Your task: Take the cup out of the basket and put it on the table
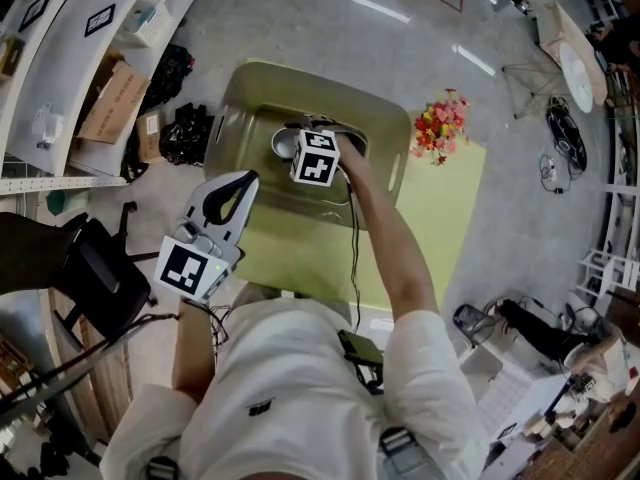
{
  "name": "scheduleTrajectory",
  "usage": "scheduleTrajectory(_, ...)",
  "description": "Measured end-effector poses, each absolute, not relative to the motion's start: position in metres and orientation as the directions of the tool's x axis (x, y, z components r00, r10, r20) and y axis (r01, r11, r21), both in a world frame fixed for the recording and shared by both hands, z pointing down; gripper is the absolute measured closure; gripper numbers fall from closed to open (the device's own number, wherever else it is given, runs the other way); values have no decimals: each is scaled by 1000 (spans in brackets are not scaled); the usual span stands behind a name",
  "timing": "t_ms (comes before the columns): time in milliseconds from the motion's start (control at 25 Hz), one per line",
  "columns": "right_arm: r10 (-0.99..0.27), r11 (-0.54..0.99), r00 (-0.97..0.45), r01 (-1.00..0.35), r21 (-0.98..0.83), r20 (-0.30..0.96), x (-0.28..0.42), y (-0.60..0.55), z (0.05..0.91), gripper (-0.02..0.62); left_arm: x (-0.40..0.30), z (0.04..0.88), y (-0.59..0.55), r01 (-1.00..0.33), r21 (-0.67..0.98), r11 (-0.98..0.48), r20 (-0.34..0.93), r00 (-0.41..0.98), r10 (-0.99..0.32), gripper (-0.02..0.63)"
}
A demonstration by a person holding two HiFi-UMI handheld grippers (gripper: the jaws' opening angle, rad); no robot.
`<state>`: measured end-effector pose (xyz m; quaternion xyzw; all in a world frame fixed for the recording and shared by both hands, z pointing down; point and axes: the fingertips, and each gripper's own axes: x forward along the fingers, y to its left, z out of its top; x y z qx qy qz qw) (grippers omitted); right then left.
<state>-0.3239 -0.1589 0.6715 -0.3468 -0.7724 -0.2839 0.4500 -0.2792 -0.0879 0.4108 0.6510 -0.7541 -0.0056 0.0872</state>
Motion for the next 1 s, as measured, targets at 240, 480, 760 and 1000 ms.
scheduleTrajectory(240, 269, 624, -383, 769, 143, 884, -318, -163, 651, 236, -275, 411, -94, -984, 115, 133, 134, -117, -984, 592)
scheduleTrajectory(480, 256, 659, -420, 735, 161, 871, -302, -173, 630, 238, -265, 408, -101, -989, 111, 101, 136, -86, -987, 592)
scheduleTrajectory(760, 243, 705, -462, 688, 172, 853, -287, -182, 602, 239, -253, 406, -109, -993, 107, 54, 132, -40, -991, 592)
scheduleTrajectory(1000, 218, 733, -503, 650, 200, 836, -270, -192, 572, 241, -239, 402, -120, -995, 104, 9, 125, 4, -992, 592)
